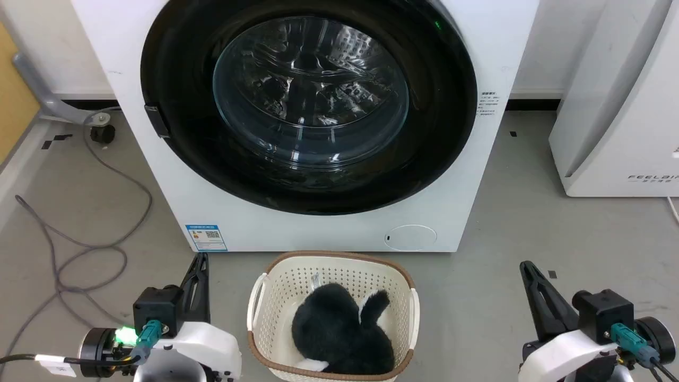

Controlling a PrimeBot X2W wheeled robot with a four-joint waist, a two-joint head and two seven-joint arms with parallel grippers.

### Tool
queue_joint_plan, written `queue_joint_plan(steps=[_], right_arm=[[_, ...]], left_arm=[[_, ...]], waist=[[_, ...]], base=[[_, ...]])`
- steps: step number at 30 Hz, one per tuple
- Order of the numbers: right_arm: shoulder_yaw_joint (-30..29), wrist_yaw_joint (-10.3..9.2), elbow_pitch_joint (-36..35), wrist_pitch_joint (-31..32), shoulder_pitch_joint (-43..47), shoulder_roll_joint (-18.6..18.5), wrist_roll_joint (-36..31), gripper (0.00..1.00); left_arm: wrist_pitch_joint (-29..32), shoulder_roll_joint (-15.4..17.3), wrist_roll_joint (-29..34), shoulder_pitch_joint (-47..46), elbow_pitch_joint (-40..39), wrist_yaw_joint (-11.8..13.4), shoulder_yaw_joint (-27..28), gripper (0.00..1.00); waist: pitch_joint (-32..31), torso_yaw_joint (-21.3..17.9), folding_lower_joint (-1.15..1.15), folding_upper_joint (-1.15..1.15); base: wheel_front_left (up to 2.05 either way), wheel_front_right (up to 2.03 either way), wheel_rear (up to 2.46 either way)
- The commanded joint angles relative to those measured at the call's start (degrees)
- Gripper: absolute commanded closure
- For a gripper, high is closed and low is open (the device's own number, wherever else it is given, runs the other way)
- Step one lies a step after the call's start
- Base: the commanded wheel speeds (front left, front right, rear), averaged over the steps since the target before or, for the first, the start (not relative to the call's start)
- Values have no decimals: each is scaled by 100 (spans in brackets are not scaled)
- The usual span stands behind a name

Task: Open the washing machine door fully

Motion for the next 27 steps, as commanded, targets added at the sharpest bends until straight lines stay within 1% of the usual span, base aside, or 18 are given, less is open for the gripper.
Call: queue_joint_plan(steps=[1, 16, 17, 18, 19, 20, 27], right_arm=[[-2, 3, 12, 2, -68, 0, -44, 100], [-2, 3, 12, 2, -68, 0, -44, 100], [-1, 0, 1, -2, 0, 0, 0, 0], [1, 0, 0, -4, 3, 0, 2, 0], [0, 0, 0, -4, 3, 0, 3, 100], [-1, 0, 0, -4, 3, 0, 3, 0], [-62, 0, -29, -88, -6, 0, 62, 0]], left_arm=[[2, 3, 16, 105, -24, -24, 4, 100], [2, 3, 16, 105, -24, -24, 4, 100], [-1, 0, 0, 1, 0, 1, 1, 0], [-2, -1, -1, -1, 2, 4, 1, 0], [-3, -1, -2, -1, 3, 4, -3, 100], [-3, -1, -2, -2, 3, 6, -2, 0], [-87, -1, -19, -6, 22, 58, -40, 0]], waist=[[0, 0, 0, 0], [0, 0, 0, 0], [0, 0, 0, 0], [0, 0, 0, 0], [1, 0, 0, 0], [1, 0, 0, 0], [11, 2, 0, 0]], base=[[0, 0, 0], [0, 0, 0], [0, 0, 0], [0, 0, 0], [0, 0, 0], [0, 0, 0], [0, 0, 0]])
